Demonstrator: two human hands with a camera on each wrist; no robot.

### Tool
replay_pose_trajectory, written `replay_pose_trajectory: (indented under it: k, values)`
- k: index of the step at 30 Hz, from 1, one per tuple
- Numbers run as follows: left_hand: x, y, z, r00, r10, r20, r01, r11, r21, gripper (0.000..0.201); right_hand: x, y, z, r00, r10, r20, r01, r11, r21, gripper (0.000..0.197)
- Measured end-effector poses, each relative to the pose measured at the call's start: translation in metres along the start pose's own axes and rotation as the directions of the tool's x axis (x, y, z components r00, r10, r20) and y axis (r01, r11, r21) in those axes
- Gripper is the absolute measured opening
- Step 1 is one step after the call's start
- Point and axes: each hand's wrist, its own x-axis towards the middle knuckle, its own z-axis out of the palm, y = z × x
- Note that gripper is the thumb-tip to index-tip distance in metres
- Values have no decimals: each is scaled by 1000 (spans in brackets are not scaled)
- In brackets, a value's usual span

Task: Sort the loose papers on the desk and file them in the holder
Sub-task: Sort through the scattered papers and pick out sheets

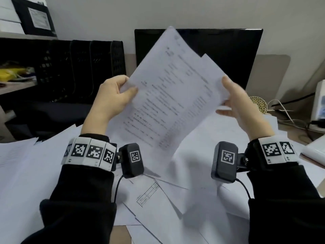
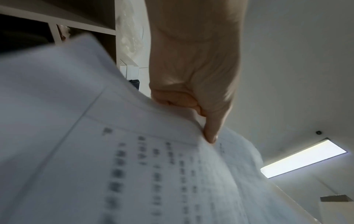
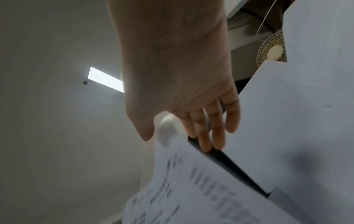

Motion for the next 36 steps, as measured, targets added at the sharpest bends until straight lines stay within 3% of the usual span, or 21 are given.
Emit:
replay_pose_trajectory:
  k: [3, 5, 7, 9, 10, 12, 14, 16, 21, 24, 29, 32, 34, 36]
  values:
    - [4, -14, -4, 996, -23, -91, 23, 1000, -6, 21, 5, 23, -4, 962, 266, 61, -262, 963, -67, 74]
    - [6, -23, -4, 987, -39, -157, 37, 999, -11, 17, 6, 40, 1, 905, 415, 91, -381, 888, -256, 79]
    - [7, -27, -4, 979, -61, -195, 52, 997, -51, 17, 4, 49, 7, 845, 521, 124, -372, 738, -562, 69]
    - [7, -30, 0, 977, -84, -195, 69, 994, -80, 15, 4, 59, 12, 800, 579, 155, -260, 568, -781, 65]
    - [7, -31, 3, 978, -96, -187, 80, 993, -91, 12, 4, 62, 13, 781, 603, 163, -223, 513, -829, 68]
    - [8, -33, 7, 978, -117, -170, 99, 988, -115, 12, 7, 73, 13, 771, 615, 164, -215, 494, -842, 81]
    - [8, -33, 10, 981, -119, -155, 96, 984, -147, 12, 9, 83, 14, 791, 594, 147, -220, 501, -837, 87]
    - [8, -32, 11, 982, -122, -144, 98, 982, -164, 13, 10, 87, 16, 823, 555, 123, -210, 497, -842, 78]
    - [8, -29, 12, 981, -122, -148, 92, 977, -194, 12, 12, 74, 13, 930, 356, 96, -167, 638, -751, 9]
    - [8, -29, 12, 982, -113, -154, 81, 976, -202, 12, 16, 68, 5, 971, 234, 41, -136, 688, -713, 14]
    - [9, -30, 10, 979, -109, -170, 73, 976, -205, 13, 20, 56, -11, 993, 71, -96, -115, 798, -592, 13]
    - [10, -35, 10, 971, -125, -204, 89, 981, -173, 10, 24, 47, -24, 940, -78, -332, -73, 905, -419, 23]
    - [10, -39, 9, 963, -144, -228, 113, 983, -145, 10, 21, 36, -29, 821, -194, -537, 4, 942, -335, 31]
    - [10, -42, 8, 959, -158, -234, 139, 986, -97, 9, 16, 22, -29, 681, -310, -663, 127, 942, -310, 26]
